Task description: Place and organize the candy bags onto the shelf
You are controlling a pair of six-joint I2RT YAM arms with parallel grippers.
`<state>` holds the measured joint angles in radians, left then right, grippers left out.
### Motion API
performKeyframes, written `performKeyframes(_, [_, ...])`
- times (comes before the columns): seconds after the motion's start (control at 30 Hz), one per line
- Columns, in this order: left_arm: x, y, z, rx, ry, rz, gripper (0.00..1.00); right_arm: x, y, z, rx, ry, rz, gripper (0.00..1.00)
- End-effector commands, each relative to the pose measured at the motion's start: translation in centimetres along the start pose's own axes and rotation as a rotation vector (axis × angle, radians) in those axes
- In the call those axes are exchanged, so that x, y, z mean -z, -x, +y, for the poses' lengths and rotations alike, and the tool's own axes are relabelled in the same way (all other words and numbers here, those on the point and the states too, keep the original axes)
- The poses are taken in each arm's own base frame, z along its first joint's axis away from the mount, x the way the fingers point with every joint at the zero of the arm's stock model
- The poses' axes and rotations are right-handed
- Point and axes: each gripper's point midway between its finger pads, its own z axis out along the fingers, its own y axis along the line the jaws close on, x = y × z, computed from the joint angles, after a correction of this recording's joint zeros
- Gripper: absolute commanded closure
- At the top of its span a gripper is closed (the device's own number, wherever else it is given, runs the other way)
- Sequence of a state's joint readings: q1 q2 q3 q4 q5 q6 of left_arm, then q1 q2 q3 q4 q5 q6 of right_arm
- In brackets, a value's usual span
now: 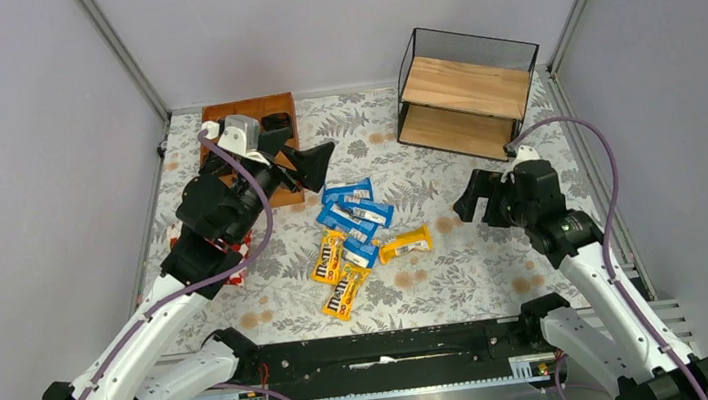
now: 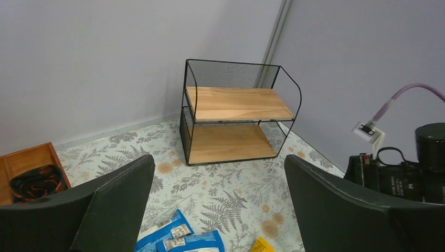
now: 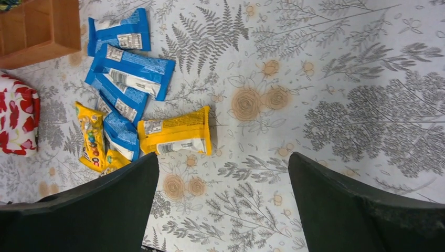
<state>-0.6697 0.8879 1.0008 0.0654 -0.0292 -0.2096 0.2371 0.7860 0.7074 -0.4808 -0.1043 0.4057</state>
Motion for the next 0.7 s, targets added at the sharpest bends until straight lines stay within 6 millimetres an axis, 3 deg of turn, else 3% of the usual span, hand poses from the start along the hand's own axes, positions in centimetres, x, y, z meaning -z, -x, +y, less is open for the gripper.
performKeyframes(0.0, [-0.4, 1.7, -1.1, 0.018, -0.043, -0.062, 0.01, -1.1, 0.4, 2.1, 0.002, 0.092, -0.026, 0.00])
performKeyframes(0.37, [-0.5, 1.4, -0.8, 0.017, -0.027, -0.058, 0.01, -3.3, -4.4, 5.2, 0.252, 0.191, 0.189, 0.00])
performKeyframes(0.67, [-0.4, 1.6, -1.1, 0.026, -0.038, -0.062, 0.01, -7.2, -6.9, 9.4, 0.372, 0.348, 0.343, 0.00])
